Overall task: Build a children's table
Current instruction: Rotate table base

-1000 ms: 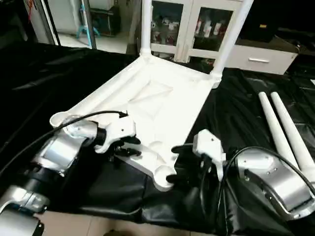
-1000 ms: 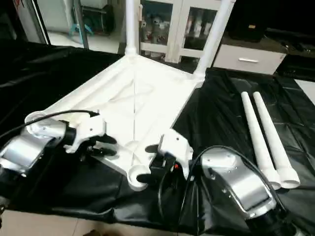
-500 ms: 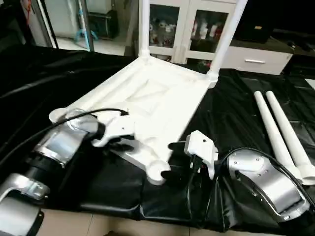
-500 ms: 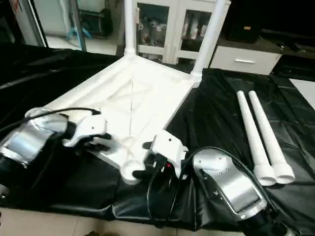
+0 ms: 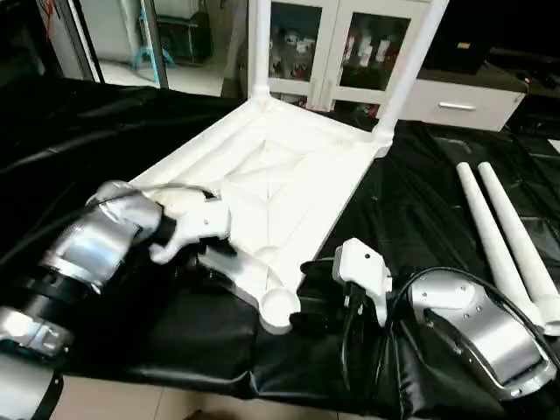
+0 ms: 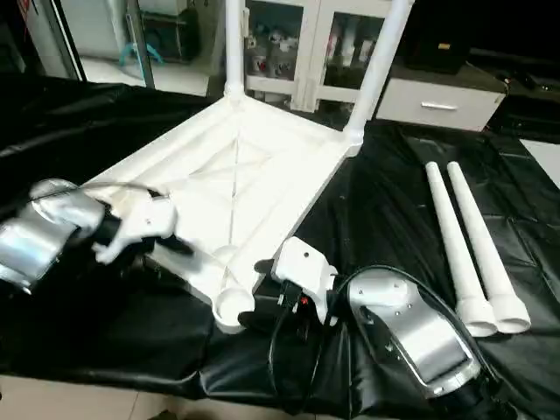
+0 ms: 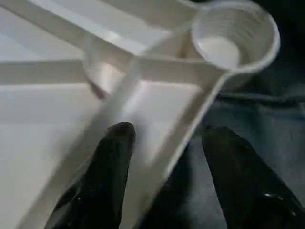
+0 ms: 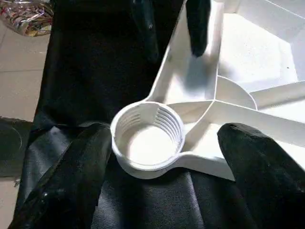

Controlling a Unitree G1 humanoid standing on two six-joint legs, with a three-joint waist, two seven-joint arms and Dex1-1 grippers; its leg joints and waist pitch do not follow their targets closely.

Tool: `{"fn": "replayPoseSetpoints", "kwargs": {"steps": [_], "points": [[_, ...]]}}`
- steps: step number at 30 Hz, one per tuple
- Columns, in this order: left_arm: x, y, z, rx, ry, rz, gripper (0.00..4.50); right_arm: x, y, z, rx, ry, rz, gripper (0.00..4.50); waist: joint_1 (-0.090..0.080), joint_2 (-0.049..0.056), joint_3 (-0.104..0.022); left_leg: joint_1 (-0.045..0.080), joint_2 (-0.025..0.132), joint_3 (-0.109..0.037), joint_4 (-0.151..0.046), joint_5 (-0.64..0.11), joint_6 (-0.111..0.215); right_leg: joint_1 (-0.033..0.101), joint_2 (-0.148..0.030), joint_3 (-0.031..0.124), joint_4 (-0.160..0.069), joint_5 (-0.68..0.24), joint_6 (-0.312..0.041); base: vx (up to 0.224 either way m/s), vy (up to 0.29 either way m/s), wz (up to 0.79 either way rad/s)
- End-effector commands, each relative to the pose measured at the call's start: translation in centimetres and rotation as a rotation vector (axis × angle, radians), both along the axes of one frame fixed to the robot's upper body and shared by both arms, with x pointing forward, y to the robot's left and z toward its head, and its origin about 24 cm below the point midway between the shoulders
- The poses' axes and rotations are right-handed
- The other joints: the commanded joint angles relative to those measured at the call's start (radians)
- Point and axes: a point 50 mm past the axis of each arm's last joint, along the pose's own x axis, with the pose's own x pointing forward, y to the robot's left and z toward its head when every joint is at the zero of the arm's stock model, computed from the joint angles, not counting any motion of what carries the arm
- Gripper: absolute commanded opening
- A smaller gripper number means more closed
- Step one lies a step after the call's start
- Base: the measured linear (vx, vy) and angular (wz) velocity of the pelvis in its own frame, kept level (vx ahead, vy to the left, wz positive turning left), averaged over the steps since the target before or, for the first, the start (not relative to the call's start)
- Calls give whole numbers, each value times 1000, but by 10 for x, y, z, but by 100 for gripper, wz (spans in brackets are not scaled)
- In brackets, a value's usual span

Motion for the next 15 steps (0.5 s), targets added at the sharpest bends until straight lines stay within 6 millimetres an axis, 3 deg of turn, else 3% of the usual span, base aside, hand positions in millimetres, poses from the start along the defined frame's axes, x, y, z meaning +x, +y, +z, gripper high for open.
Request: {"fn": "replayPoseSetpoints", "kwargs": {"steps": [1, 7, 8, 10, 13, 15], "points": [[-1, -1, -1, 32, -9, -26, 266, 0, -4, 6, 0, -22, 6, 392, 0, 17, -61, 21, 29, -16, -82, -275, -41, 41, -50, 45, -58, -233, -184, 0, 0, 0], [-3, -11, -12, 62, -1, -75, 266, -4, -5, 6, -1, -6, 25, 392, 2, 16, -61, 20, 29, -17, -82, -283, -42, 42, -50, 45, -59, -239, -179, 0, 0, 0], [-2, -12, -16, 82, -14, -82, 266, -4, -5, 6, -2, -8, 26, 392, 1, 24, -63, 20, 29, -18, -82, -278, -43, 41, -49, 45, -58, -223, -183, 0, 0, 0], [2, -15, -20, 72, -45, -60, 237, -4, -5, 7, -3, -11, 23, 392, -1, 19, -63, 19, 28, -17, -80, -277, -41, 43, -47, 44, -58, -214, -185, 0, 0, 0], [3, -15, -21, 77, -61, -52, 237, -4, -5, 7, -3, -12, 21, 392, 2, 19, -66, 19, 28, -18, -78, -266, -39, 45, -49, 44, -55, -199, -190, 0, 0, 0], [2, -13, -22, 101, -52, -56, 195, -5, -5, 7, -5, -13, 24, 392, 2, 19, -64, 19, 29, -18, -80, -267, -37, 45, -48, 44, -55, -200, -192, 0, 0, 0]]}}
